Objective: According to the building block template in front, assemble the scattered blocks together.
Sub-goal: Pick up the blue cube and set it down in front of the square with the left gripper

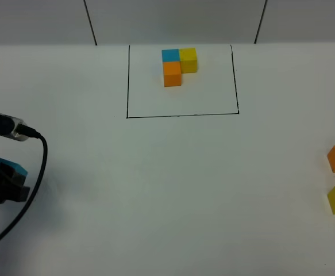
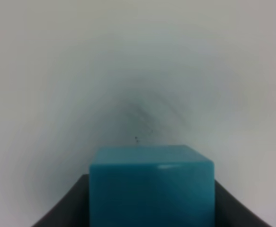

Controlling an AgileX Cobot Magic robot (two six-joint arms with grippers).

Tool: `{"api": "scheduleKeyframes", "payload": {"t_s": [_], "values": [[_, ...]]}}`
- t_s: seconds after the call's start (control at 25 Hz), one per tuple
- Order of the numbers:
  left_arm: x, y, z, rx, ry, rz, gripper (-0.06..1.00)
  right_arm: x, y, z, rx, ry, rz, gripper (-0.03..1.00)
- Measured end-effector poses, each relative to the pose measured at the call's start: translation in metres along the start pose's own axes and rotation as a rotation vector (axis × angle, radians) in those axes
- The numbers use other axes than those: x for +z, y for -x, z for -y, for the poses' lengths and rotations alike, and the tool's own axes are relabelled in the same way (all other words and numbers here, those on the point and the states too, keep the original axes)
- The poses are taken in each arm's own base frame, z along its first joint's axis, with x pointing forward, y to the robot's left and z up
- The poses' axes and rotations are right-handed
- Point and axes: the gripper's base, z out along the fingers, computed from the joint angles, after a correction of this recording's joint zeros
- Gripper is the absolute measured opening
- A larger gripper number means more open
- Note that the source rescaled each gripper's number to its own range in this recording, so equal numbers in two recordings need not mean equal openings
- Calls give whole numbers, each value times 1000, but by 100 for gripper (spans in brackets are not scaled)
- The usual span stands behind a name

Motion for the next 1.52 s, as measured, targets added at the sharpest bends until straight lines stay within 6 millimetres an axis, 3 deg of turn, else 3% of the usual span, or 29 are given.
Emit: {"api": "scheduleKeyframes", "payload": {"t_s": [0.28,0.48,0.64,1.28,1.52], "values": [[-2,-3,16,442,-182,15,54,0,0,0,0,0,0,1],[-6,1,30,750,-311,138,54,0,0,0,0,0,0,1],[-8,4,36,805,-358,212,54,0,0,0,0,0,0,1],[-10,-2,39,870,-414,178,54,0,0,0,0,0,0,1],[-11,6,40,786,-405,247,54,0,0,0,0,0,0,1]]}}
